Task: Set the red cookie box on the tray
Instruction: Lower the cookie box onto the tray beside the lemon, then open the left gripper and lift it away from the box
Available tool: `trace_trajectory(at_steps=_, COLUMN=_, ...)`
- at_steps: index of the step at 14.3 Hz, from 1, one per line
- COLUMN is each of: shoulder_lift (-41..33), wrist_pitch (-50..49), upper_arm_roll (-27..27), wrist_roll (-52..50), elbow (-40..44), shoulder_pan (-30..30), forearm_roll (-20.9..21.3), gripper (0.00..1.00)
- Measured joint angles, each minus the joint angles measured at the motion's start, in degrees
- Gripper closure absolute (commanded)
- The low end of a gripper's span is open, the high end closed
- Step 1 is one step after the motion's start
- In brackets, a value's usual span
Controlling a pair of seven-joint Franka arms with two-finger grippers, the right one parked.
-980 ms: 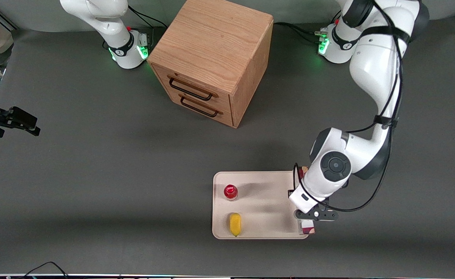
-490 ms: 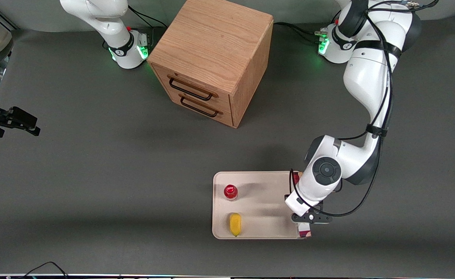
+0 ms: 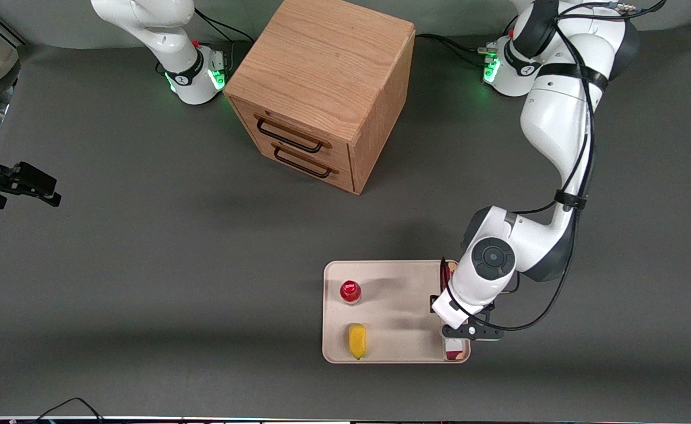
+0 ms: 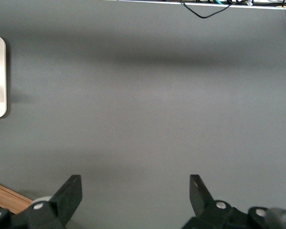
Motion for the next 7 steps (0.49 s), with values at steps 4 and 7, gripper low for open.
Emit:
trace_trajectory(at_steps=4, shoulder_lift=-5.71, wrist_pitch=-7.56, upper_arm_roll=0.67, wrist_roll=5.12, elbow=0.77, shoulder_pan=1.95, forearm_roll=0.11, gripper=0.0)
trace_trajectory(at_steps=7, shoulder_lift=-13.29, wrist_pitch=-15.39, upper_arm_roll=1.52, wrist_roll=9.83, elbow=0.86, shoulder_pan=4.89, forearm_roll=-2.66, gripper=0.0)
